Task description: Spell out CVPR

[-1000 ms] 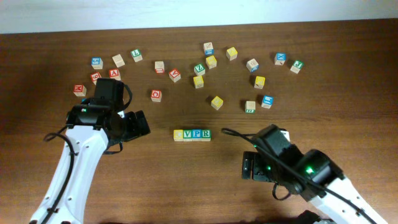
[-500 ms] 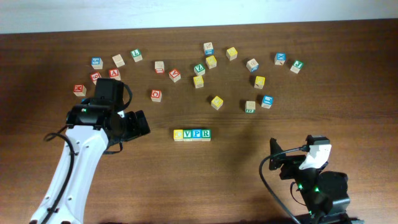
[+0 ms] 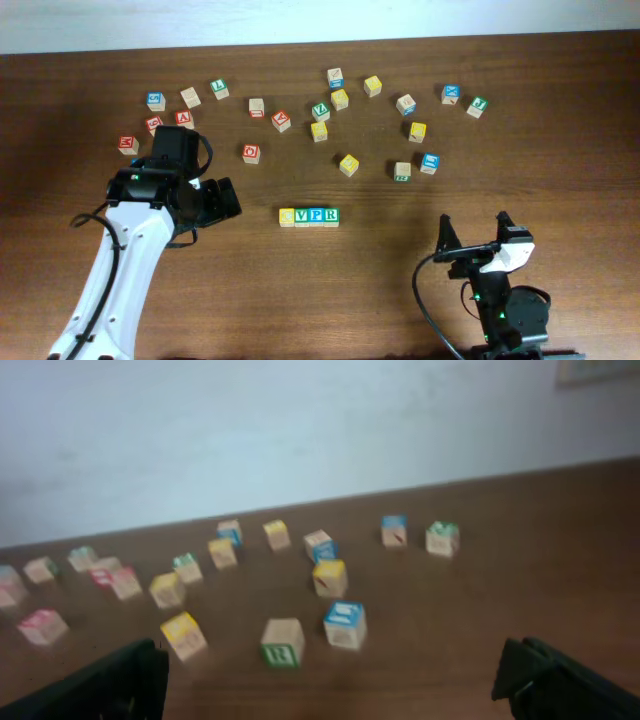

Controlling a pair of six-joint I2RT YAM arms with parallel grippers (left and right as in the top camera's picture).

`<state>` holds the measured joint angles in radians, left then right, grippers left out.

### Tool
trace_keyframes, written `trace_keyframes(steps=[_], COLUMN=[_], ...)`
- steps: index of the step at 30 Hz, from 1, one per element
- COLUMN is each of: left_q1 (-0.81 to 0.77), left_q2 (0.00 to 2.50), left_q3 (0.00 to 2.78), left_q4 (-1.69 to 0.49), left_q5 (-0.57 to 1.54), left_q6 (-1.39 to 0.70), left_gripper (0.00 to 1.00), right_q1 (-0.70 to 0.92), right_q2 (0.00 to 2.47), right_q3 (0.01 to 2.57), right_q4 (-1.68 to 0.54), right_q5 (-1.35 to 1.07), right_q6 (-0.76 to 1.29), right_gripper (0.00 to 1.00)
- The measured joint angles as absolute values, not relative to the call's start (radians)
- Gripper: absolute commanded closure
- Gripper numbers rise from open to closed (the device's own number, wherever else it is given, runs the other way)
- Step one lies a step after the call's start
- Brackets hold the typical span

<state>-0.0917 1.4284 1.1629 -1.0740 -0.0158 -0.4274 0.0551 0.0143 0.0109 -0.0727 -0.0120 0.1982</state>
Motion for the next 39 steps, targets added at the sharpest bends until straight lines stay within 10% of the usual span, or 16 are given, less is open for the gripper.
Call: trace_keyframes(steps=[31,39], left_q1=[-0.092,-0.157], left_q2=[1.427,1.0], left_q3=[1.163,1.045], left_q4=[-1.092,-1.008], left_q5=[-0.045,-0.05], left_q6=[-0.427,-0.335], left_gripper=[0.01,0.01], right_q1=[0.047,0.046], right_q2=[0.014,0.012], right_q3=[0.011,0.011], right_q4=[-0.074,-0.074], right_q5=[-0.017,-0.017], right_q6=[0.105,0.105], right_gripper=[0.02,0.02])
